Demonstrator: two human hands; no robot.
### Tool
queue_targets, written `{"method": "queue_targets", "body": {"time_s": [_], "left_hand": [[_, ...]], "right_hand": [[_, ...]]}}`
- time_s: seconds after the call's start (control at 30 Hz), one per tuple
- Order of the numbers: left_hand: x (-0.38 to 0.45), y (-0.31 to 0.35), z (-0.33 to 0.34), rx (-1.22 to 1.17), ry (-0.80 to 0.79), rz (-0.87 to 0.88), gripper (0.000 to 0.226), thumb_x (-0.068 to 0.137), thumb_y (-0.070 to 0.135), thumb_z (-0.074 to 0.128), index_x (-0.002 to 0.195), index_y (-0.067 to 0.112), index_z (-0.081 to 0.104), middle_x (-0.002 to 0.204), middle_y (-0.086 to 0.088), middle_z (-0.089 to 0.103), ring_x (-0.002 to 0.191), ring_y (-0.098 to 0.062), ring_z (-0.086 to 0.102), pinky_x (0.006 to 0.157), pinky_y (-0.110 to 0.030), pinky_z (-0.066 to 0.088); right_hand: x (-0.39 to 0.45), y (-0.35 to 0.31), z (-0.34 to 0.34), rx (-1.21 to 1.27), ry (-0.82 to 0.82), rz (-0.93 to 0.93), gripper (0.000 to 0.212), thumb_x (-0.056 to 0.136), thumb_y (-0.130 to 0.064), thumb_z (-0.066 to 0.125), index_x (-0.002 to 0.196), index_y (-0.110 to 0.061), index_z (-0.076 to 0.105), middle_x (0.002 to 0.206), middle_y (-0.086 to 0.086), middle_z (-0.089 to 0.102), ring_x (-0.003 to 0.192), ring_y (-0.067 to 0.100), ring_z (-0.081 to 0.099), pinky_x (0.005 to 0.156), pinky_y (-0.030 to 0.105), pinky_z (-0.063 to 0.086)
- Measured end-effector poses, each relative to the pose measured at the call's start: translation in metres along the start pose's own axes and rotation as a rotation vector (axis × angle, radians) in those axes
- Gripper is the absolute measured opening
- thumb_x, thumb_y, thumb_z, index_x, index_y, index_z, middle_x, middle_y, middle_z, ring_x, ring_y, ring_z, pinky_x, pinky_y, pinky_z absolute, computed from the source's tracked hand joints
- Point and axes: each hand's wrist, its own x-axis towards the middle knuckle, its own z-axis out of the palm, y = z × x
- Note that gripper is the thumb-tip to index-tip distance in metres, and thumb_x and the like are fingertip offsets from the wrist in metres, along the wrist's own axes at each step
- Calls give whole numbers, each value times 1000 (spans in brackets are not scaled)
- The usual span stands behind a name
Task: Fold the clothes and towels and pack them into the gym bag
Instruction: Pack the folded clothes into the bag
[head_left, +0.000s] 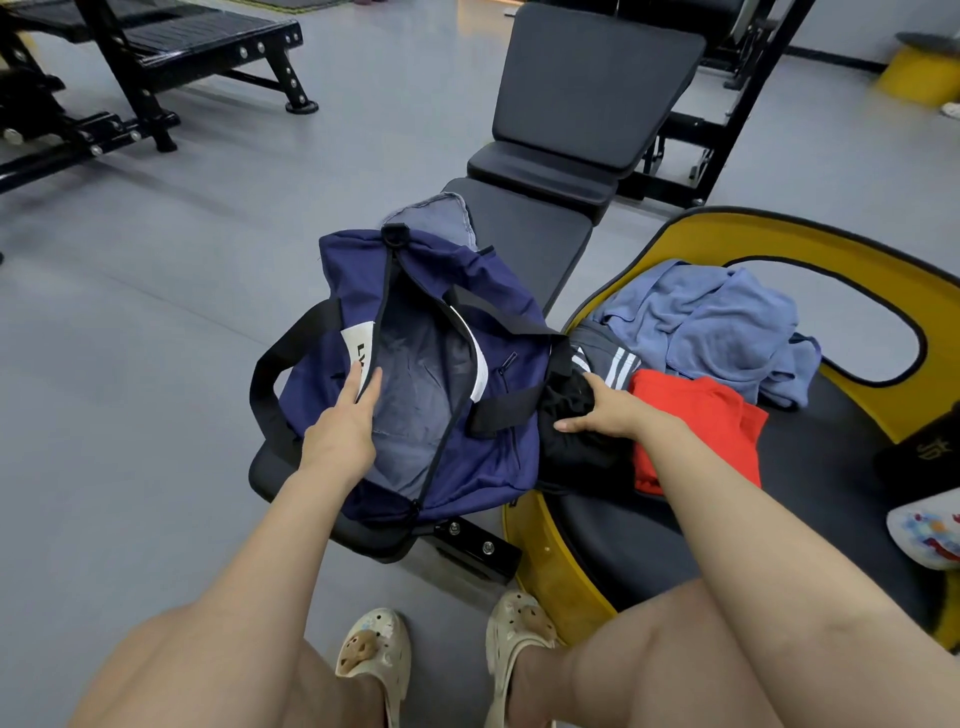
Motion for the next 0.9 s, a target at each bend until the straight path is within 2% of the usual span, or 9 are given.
{"method": "queue_targets", "body": {"time_s": [0.17,0.33,0.37,0.43,0.5,0.67,0.77,0.9], "left_hand": [[-5,-7,1,-56,26,-79,92,84,-11,44,151,34,0,158,7,-15,99,-29,51,63,-33,43],[-13,-10,1,-167,3,-101,93,82,-13,44,152,32,2,159,3,-14,82,-28,51,59,-29,38],[-15,-10,3,-201,1,-80,93,81,-16,42,152,31,4,159,3,-14,89,-29,53,59,-29,39],[-16,-11,5,-259,2,-36,94,80,-21,40,152,31,7,159,5,-13,115,-28,49,67,-33,48],[-18,-10,5,-279,7,-6,94,80,-22,39,152,31,8,159,6,-12,127,-26,41,72,-33,49],[-20,-7,-1,-267,-23,26,94,81,-22,39,152,30,6,159,5,-13,121,-25,47,66,-28,44],[-19,-10,-6,-296,-35,45,91,81,-21,37,152,28,6,159,4,-12,130,-23,41,74,-28,47],[-19,-10,-11,-313,-44,51,91,81,-20,37,153,27,7,159,4,-12,128,-25,43,80,-33,49]], "right_hand": [[-2,-6,5,22,6,-3,108,71,-50,78,152,-20,13,150,10,36,135,29,38,109,35,33],[-11,-10,11,13,135,-29,103,66,-52,81,148,-26,25,139,19,41,125,34,46,104,38,41],[-15,-11,12,19,149,-26,101,67,-51,81,148,-27,26,137,19,41,124,34,46,103,37,41],[-23,-12,14,21,184,-23,98,69,-50,80,147,-28,26,134,22,41,121,35,47,99,37,42],[-30,-14,15,14,219,-24,97,69,-50,79,147,-29,26,132,21,47,119,35,50,95,37,45],[-49,-15,14,47,226,6,88,75,-44,76,146,-25,28,130,13,56,122,31,48,90,33,43],[-60,-14,7,91,300,11,80,77,-44,75,143,-25,32,130,11,56,123,33,46,91,37,43],[-78,-20,-6,151,437,-12,78,77,-46,74,141,-28,33,134,7,55,123,34,49,91,40,45]]}}
